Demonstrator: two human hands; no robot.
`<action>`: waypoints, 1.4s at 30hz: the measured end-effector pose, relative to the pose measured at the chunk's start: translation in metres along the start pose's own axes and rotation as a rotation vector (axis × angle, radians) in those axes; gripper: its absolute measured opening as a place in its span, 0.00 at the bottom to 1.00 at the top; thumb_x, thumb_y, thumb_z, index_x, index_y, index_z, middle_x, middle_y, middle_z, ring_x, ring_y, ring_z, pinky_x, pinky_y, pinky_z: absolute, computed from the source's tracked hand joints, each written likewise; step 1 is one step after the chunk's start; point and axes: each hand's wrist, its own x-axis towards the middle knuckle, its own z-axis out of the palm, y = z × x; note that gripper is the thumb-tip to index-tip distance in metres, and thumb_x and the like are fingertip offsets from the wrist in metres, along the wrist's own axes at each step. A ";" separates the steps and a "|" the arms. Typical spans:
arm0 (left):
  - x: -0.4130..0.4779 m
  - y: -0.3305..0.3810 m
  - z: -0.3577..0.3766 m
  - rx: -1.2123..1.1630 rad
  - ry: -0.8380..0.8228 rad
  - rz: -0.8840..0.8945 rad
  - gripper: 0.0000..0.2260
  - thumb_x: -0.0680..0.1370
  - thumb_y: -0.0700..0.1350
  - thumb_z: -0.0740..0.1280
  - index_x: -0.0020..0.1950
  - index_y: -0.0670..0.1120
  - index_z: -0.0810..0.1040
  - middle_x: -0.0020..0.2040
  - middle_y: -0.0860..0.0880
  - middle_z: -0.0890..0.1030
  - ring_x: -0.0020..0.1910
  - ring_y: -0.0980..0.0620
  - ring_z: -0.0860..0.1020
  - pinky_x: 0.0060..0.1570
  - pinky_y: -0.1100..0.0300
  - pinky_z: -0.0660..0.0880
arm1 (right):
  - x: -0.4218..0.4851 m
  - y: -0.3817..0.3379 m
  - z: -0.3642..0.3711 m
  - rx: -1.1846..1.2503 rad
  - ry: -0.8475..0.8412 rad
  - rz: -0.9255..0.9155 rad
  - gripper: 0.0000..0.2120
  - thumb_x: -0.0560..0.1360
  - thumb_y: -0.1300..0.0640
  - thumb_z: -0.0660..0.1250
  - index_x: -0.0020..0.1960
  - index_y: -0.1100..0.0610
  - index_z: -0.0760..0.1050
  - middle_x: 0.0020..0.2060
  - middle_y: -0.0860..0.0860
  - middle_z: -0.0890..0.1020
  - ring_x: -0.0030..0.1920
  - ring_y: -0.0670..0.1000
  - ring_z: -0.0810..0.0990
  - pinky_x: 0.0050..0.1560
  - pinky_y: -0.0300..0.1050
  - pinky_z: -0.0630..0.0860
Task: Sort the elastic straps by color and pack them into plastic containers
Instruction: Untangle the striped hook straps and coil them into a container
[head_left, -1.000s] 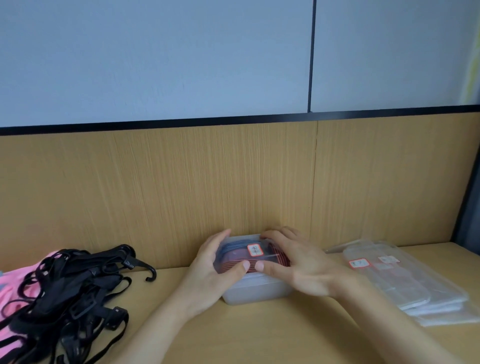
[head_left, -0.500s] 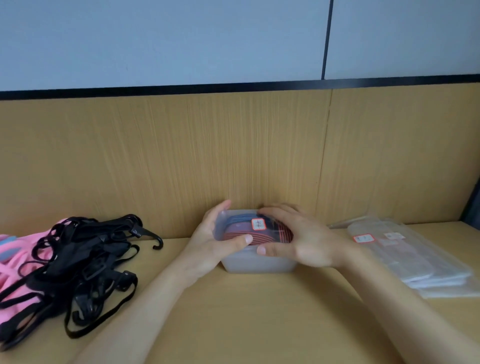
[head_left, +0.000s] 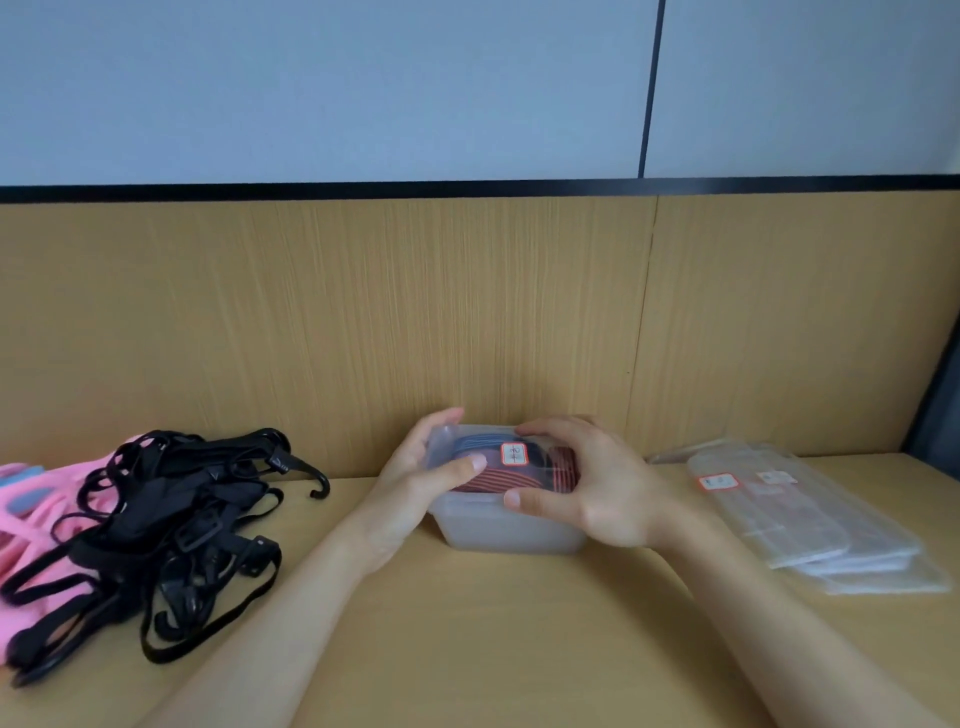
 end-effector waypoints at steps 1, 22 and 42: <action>0.000 0.000 -0.001 -0.015 0.005 -0.011 0.29 0.70 0.51 0.74 0.70 0.56 0.74 0.67 0.53 0.78 0.62 0.56 0.80 0.62 0.60 0.75 | -0.001 0.000 0.000 0.029 0.003 0.017 0.42 0.59 0.24 0.69 0.69 0.39 0.71 0.59 0.40 0.75 0.64 0.43 0.70 0.69 0.46 0.69; 0.002 0.001 -0.002 -0.180 0.026 -0.056 0.26 0.69 0.48 0.65 0.67 0.47 0.78 0.65 0.48 0.81 0.64 0.48 0.79 0.67 0.51 0.72 | -0.006 -0.003 -0.018 0.064 -0.167 0.037 0.40 0.61 0.31 0.78 0.69 0.38 0.69 0.61 0.39 0.75 0.64 0.43 0.72 0.69 0.48 0.70; 0.008 -0.004 -0.007 -0.270 0.006 -0.053 0.26 0.73 0.50 0.64 0.70 0.44 0.74 0.63 0.43 0.82 0.67 0.41 0.77 0.71 0.44 0.69 | -0.017 -0.004 -0.015 0.231 -0.015 0.007 0.40 0.53 0.33 0.80 0.61 0.37 0.69 0.60 0.43 0.76 0.56 0.45 0.78 0.61 0.49 0.76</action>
